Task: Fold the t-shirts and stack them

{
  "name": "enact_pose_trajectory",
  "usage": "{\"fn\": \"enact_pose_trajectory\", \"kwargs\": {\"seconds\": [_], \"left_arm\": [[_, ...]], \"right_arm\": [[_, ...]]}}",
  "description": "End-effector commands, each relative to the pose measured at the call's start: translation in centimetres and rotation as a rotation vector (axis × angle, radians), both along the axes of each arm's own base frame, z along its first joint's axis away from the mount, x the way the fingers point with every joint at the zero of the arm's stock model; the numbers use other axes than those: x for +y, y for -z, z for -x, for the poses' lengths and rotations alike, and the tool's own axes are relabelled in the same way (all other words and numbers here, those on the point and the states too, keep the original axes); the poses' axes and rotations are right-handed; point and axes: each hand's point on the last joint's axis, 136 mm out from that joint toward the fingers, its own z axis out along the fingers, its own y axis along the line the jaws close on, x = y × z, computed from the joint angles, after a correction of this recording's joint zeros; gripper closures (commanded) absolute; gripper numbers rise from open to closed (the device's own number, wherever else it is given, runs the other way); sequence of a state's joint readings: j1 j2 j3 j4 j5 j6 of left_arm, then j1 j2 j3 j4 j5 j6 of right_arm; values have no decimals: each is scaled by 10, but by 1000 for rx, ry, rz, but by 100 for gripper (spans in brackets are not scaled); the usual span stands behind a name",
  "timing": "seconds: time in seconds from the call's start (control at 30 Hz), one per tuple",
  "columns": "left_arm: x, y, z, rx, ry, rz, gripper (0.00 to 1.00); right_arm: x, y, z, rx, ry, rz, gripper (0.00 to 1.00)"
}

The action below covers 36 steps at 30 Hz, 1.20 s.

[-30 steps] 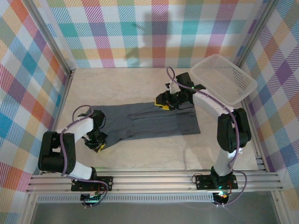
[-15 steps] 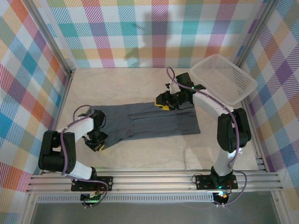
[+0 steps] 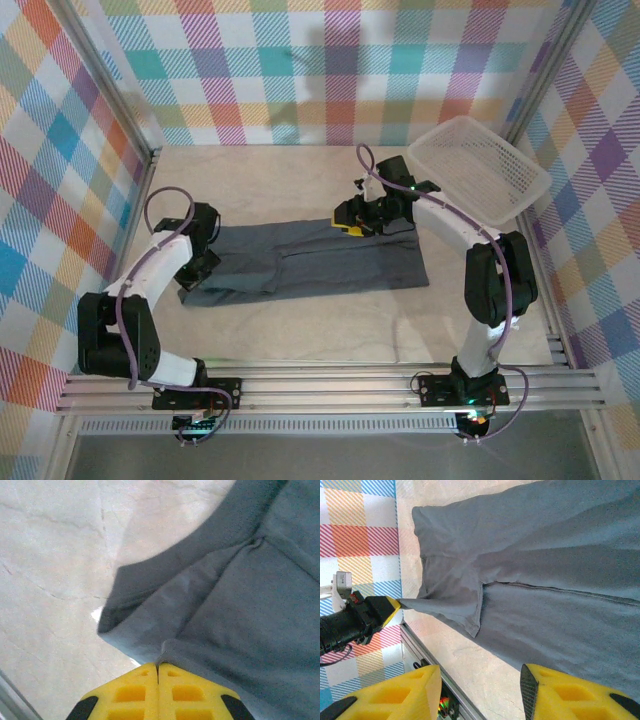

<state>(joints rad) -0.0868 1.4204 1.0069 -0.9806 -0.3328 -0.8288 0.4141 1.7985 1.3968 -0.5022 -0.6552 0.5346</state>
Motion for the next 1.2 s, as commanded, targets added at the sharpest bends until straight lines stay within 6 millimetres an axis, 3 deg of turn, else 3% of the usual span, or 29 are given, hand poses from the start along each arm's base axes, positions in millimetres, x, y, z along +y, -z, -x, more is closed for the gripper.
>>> {"fn": "enact_pose_trajectory", "kwargs": {"seconds": [0.0, 0.3, 0.43, 0.53, 0.63, 0.7, 0.77, 0.9, 0.97, 1.03, 1.17], "left_arm": [[18, 7, 12, 77, -3, -66, 100], [31, 42, -18, 149, -4, -93, 100], [38, 52, -23, 186, -15, -114, 85], [42, 44, -21, 188, -38, -137, 69], [41, 9, -12, 119, -89, -166, 61], [19, -17, -12, -2, -67, -148, 55], [-7, -23, -9, -64, -80, -62, 55], [-71, 15, -15, -68, -183, 256, 77], [-91, 29, -24, -55, -214, 323, 80], [-101, 39, -33, -27, -231, 334, 81], [-101, 64, -49, 54, -262, 310, 81]], "right_arm": [[1, -4, 2, -12, -18, 0, 54], [-2, -3, 8, -9, -22, 7, 54], [-7, 0, 12, -9, -17, 31, 54], [-20, 4, 11, -15, 13, 85, 54], [-50, 15, 1, 0, 98, 180, 54], [-77, 26, -9, 23, 168, 241, 54], [-102, 36, -18, 38, 220, 305, 54], [-144, 65, -38, 95, 278, 493, 57], [-151, 80, -49, 111, 268, 560, 58], [-157, 92, -61, 125, 255, 619, 59], [-164, 117, -80, 167, 217, 707, 60]]}}
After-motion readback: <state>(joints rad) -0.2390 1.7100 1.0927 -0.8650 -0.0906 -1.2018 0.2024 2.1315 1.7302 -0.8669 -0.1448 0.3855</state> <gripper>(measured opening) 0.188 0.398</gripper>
